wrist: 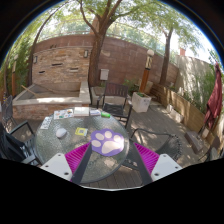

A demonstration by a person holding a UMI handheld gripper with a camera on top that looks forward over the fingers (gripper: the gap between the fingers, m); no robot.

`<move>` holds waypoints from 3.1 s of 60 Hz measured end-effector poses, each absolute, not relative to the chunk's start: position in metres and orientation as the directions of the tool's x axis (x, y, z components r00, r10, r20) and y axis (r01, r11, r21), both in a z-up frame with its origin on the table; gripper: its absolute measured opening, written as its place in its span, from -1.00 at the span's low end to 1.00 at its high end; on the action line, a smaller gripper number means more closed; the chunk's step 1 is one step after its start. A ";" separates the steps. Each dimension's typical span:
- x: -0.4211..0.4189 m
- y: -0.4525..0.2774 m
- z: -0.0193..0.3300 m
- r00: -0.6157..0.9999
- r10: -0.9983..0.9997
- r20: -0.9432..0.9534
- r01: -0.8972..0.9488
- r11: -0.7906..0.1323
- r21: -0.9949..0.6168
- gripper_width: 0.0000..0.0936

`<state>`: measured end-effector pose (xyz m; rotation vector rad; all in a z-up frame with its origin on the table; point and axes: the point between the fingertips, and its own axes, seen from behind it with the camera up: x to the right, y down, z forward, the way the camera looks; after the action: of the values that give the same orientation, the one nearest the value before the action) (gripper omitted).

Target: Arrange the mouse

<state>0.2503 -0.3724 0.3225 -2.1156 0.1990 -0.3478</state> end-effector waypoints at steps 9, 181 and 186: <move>0.242 -0.372 0.302 0.952 -0.250 0.174 -0.002 -0.578 -0.816 0.79; 0.328 -0.159 0.108 0.994 -0.045 0.098 0.055 -0.574 -0.817 0.81; 0.325 -0.190 0.136 0.991 -0.065 0.114 0.060 -0.553 -0.831 0.81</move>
<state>0.3251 -0.1902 0.1365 -2.1510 0.0034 -0.1608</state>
